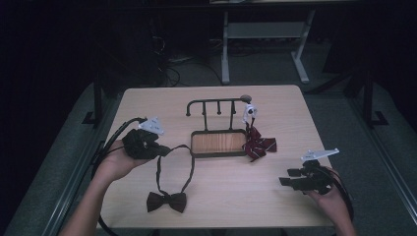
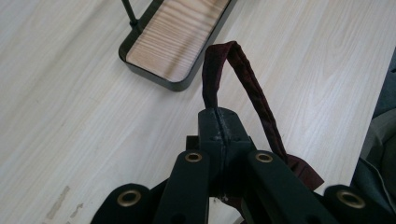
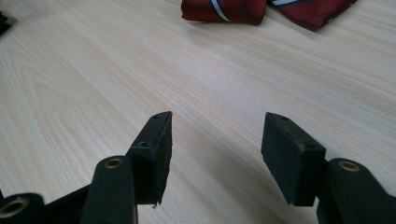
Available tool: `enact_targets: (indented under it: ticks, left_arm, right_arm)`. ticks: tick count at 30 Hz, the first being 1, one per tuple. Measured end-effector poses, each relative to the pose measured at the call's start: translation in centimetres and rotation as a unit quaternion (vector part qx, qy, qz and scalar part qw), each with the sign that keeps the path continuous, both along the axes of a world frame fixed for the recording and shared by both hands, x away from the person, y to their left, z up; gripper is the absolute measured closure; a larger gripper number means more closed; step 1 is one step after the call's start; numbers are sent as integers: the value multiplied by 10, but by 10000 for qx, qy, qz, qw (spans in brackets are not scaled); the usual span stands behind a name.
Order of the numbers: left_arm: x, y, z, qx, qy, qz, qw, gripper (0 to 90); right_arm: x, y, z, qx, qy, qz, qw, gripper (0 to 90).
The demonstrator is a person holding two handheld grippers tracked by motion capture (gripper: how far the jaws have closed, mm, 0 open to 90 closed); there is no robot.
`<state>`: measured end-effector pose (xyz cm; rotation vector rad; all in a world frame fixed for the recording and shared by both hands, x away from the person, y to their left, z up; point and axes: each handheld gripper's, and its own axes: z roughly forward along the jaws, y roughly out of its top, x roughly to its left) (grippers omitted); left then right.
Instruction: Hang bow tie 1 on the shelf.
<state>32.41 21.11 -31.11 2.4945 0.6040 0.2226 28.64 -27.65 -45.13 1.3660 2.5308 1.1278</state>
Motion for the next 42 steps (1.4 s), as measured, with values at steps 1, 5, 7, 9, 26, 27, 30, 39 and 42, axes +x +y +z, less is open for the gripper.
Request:
enact_targets:
  ticks: [1,5,7,9,26,27,30,39,42]
  left_arm:
    - [0,0,2,-1,0,-19,10000,897]
    - [0,-3,8,1,-37,-46,10000,897]
    - [0,-3,12,15,-61,-69,10000,897]
    - [0,-4,15,-7,-80,-57,10000,897]
    - [16,-9,34,42,-152,-50,9999,897]
    - [18,-9,35,59,-159,-56,9998,897]
    - [23,-9,38,37,-125,-36,9999,897]
    - [32,-12,51,86,-159,-57,9998,897]
    - [35,-14,53,108,-159,-45,9998,897]
  right_arm:
    - [0,0,0,-3,2,-1,10000,430]
    - [0,0,0,-4,10,-3,10000,430]
    - [0,0,0,-13,-37,10,10000,430]
    - [0,0,0,-14,-30,7,10000,430]
    - [0,1,0,-21,-42,16,10000,429]
    - [0,1,0,-20,-38,15,10000,430]
    - [0,0,0,-17,-34,13,10000,430]
    - [0,0,0,-25,-32,9,10000,430]
    - [0,-1,0,-23,-51,12,10000,430]
